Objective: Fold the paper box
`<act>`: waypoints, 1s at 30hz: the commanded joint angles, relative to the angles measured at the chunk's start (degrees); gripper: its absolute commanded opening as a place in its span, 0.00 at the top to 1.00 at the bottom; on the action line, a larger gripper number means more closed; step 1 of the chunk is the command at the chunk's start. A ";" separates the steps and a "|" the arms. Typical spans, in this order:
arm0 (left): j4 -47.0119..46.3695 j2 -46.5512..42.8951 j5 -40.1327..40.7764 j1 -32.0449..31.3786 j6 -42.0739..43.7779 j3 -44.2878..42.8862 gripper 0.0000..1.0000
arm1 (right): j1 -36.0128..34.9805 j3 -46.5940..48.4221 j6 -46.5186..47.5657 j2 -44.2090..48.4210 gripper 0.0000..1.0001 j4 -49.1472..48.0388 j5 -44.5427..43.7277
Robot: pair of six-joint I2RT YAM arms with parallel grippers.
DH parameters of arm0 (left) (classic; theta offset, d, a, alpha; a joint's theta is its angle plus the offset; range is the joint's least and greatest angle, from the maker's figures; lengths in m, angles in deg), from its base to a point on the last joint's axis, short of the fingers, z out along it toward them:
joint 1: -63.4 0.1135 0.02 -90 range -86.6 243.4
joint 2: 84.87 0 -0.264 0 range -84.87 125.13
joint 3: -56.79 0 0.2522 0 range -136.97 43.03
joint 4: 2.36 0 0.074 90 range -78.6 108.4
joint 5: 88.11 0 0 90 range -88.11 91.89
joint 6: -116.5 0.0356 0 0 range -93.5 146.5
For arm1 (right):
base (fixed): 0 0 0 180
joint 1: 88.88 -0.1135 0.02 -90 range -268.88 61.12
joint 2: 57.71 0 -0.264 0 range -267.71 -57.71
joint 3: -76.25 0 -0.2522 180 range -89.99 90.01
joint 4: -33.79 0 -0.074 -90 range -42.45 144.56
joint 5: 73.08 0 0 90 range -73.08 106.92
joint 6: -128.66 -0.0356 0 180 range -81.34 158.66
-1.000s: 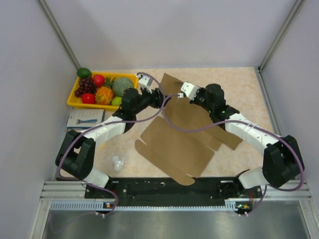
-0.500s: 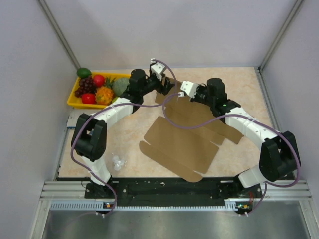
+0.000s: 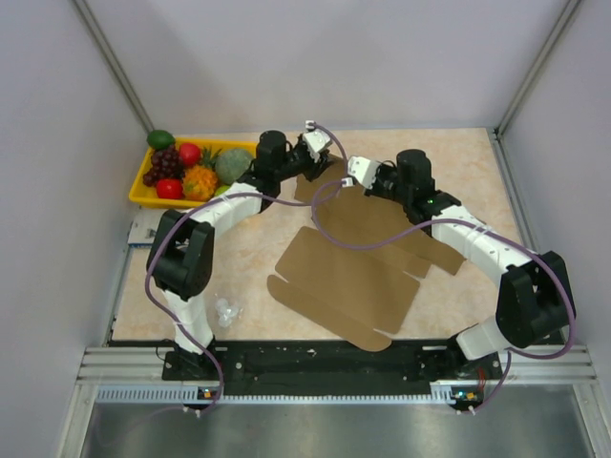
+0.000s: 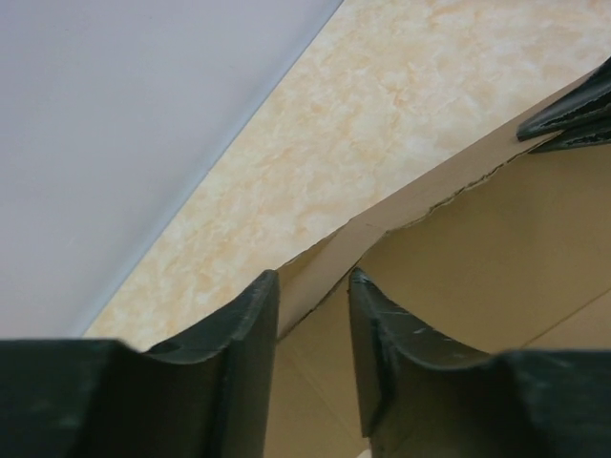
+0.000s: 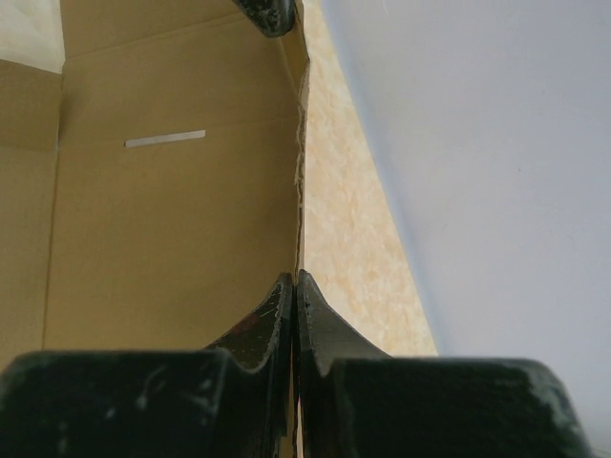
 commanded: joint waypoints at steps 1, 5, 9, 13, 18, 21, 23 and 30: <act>-6.77 0.27 5.85 -1.97 4.57 0.96 0.71 | 0.43 1.94 -1.18 0.73 1.00 -4.68 1.27; -14.94 -1.31 8.85 -2.85 4.83 6.24 0.84 | 0.52 0.36 -3.37 1.08 1.00 -8.11 0.30; -16.72 -2.10 9.82 -3.64 3.61 8.88 0.99 | 0.17 -1.48 -5.48 1.43 0.96 -12.94 -1.72; -25.68 -3.68 12.37 -3.91 -2.89 14.24 1.00 | -1.85 -0.53 -7.85 0.12 0.88 -14.62 -8.90; -42.70 -3.95 15.10 -4.61 -12.37 22.32 1.00 | -3.70 -3.42 -15.39 0.90 0.49 -18.39 -18.05; -47.30 -3.07 16.23 -5.22 -14.50 24.96 1.00 | -5.46 -4.39 -23.63 2.39 0.27 -17.88 -26.37; -48.89 -2.63 17.12 -5.66 -14.85 25.58 1.00 | -6.34 -1.85 -30.24 3.62 0.18 -10.37 -30.79; -47.85 -3.07 19.05 -5.93 -14.86 26.12 1.00 | -6.34 7.21 -54.25 12.94 0.01 23.12 -34.77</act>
